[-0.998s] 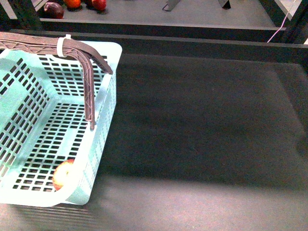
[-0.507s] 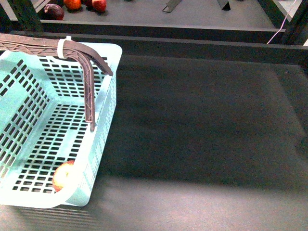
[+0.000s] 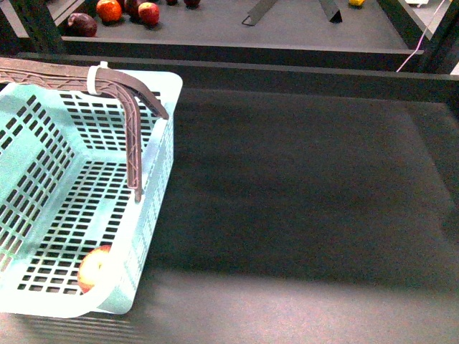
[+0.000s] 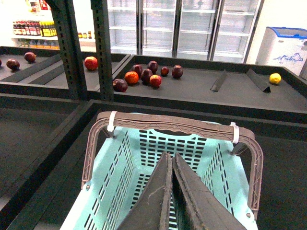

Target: Pick apple with right arm and hold basket with left

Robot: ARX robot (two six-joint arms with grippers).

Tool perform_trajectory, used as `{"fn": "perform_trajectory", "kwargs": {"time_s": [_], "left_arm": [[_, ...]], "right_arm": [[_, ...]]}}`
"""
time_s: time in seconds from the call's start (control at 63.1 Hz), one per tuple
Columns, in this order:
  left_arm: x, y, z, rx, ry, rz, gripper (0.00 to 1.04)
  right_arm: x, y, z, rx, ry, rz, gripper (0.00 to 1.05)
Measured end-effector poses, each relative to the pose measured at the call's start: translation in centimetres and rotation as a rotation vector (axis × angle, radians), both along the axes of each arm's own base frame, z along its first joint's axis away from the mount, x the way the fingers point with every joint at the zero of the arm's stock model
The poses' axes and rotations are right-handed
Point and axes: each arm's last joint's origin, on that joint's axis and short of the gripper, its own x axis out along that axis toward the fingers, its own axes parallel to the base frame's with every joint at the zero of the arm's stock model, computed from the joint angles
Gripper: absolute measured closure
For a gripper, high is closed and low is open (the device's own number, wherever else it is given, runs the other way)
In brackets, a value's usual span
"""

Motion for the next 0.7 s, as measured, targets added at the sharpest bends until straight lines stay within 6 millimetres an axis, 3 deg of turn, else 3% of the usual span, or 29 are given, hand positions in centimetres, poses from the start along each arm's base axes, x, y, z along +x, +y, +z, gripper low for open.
{"fn": "perform_trajectory", "kwargs": {"time_s": [0.333,0.697], "left_arm": [[0.0,0.0,0.0,0.0,0.0,0.0,0.99],[0.0,0.0,0.0,0.0,0.0,0.0,0.28]], "right_arm": [[0.0,0.0,0.0,0.0,0.0,0.0,0.09],[0.0,0.0,0.0,0.0,0.0,0.0,0.09]]}}
